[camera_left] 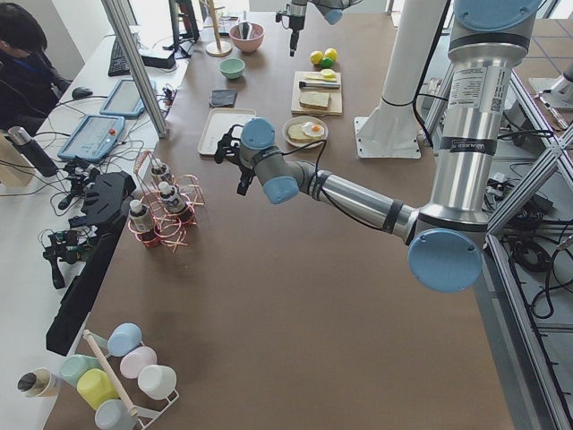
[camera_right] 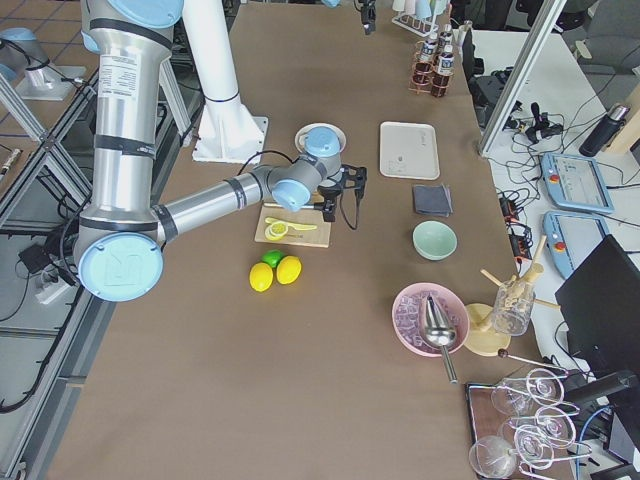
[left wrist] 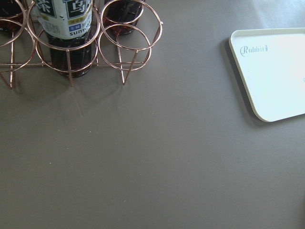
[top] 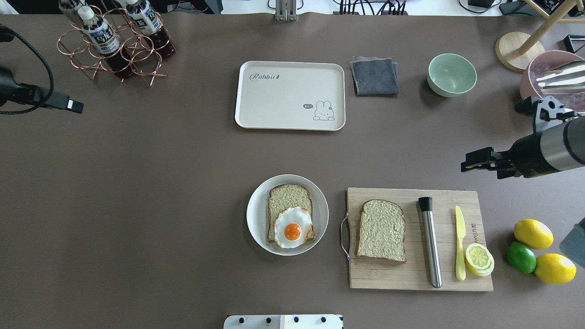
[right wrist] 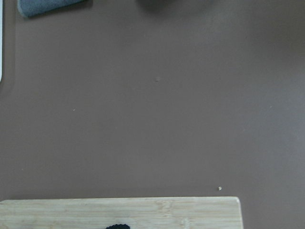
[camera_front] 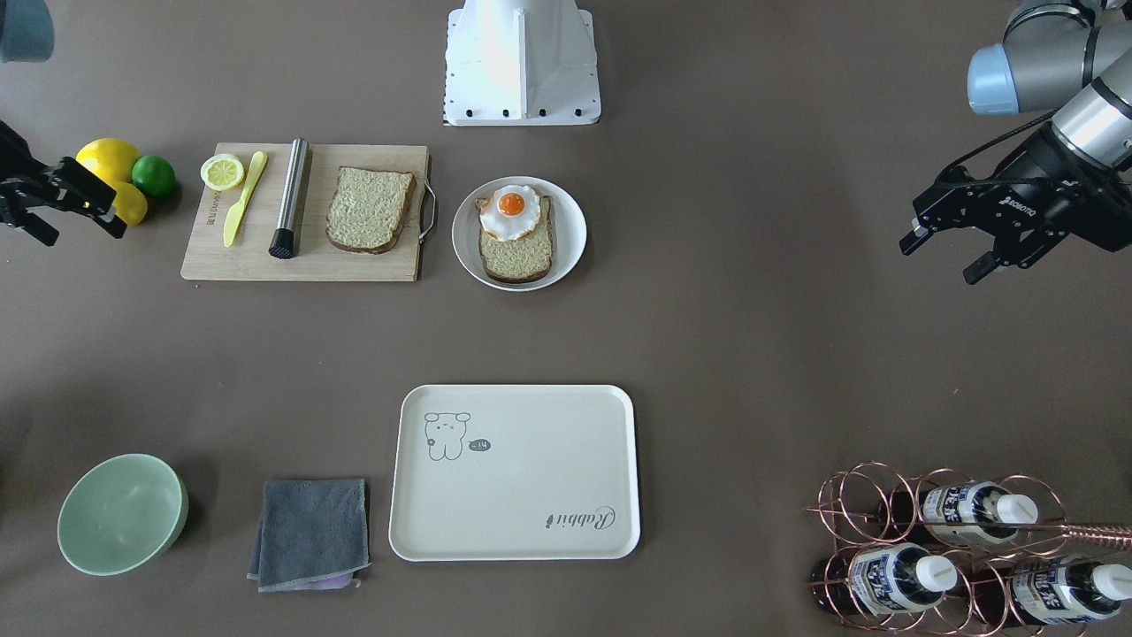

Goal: Make sandwich and place on tray
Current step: 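Move the right gripper down to the bread slice on the cutting board, then grasp the bread slice on the board with the right gripper, then carry the bread slice over the egg on the white plate, then lower the bread onto the egg and open the right gripper, then withdraw the right gripper while the left arm reaches toward the plate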

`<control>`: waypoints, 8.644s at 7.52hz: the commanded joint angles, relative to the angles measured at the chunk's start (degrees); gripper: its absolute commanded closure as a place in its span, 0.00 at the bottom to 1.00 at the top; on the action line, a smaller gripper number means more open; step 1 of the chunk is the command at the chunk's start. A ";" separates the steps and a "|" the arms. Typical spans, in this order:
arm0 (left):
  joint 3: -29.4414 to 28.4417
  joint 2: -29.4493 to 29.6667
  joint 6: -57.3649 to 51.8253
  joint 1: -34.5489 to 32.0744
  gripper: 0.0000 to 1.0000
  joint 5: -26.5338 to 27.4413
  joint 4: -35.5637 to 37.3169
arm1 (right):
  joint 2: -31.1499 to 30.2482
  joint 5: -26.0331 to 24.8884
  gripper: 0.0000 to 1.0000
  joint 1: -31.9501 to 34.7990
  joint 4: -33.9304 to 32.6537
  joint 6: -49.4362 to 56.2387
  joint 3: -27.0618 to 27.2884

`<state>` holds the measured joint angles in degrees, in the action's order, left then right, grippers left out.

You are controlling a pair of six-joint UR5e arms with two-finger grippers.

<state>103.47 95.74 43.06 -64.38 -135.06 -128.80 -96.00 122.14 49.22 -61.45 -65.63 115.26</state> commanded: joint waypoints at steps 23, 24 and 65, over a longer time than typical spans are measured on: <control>-0.11 1.29 -0.25 1.89 0.01 3.23 -0.13 | 8.72 -17.64 1.00 -21.45 3.97 -16.02 -4.26; -0.20 1.29 -0.25 1.80 0.01 3.23 -0.13 | 8.72 -15.02 1.00 -19.18 3.97 -16.02 -3.04; -2.13 20.25 14.60 19.78 0.01 13.90 13.02 | 20.78 0.19 0.00 7.34 -21.29 20.55 -13.32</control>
<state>101.28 111.97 57.03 -49.81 -126.63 -121.14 -71.56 119.40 48.65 -75.37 -58.74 101.16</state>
